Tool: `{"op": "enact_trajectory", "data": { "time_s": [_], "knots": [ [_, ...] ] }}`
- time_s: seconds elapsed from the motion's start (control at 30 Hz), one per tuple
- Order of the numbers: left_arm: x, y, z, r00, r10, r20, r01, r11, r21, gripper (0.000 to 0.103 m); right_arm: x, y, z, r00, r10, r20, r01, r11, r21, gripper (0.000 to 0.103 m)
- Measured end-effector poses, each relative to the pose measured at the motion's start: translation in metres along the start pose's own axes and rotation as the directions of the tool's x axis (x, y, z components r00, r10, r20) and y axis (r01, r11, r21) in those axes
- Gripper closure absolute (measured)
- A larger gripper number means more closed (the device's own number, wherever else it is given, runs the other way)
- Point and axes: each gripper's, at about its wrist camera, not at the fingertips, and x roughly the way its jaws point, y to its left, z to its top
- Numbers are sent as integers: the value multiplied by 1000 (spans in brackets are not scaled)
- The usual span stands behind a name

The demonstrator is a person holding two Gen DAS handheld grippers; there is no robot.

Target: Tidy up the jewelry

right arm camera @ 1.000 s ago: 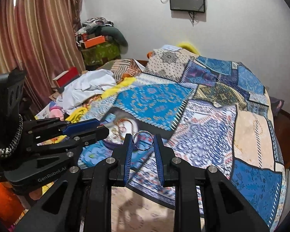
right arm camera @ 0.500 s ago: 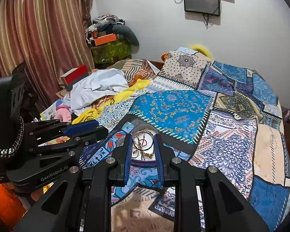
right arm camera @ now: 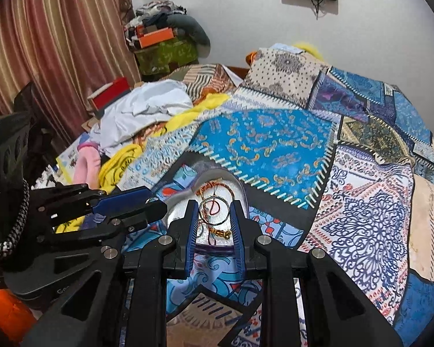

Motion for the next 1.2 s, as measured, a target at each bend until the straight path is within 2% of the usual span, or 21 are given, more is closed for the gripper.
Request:
{"op": "enact_trajectory", "data": {
  "time_s": [0.4, 0.7, 1.2],
  "knots": [
    [18, 4, -1, 1000, -7, -28, 8, 1000, 5, 83, 36, -18, 3, 994, 65, -85, -59, 996, 69, 83],
    [19, 6, -2, 999, -2, -33, 1, 1000, -6, 83, 42, -14, 2, 994, 47, -101, -42, 998, 50, 83],
    [-17, 3, 4, 999, 36, 27, -36, 999, 2, 82, 24, -9, 3, 996, 20, -85, -16, 999, 44, 82]
  ]
}}
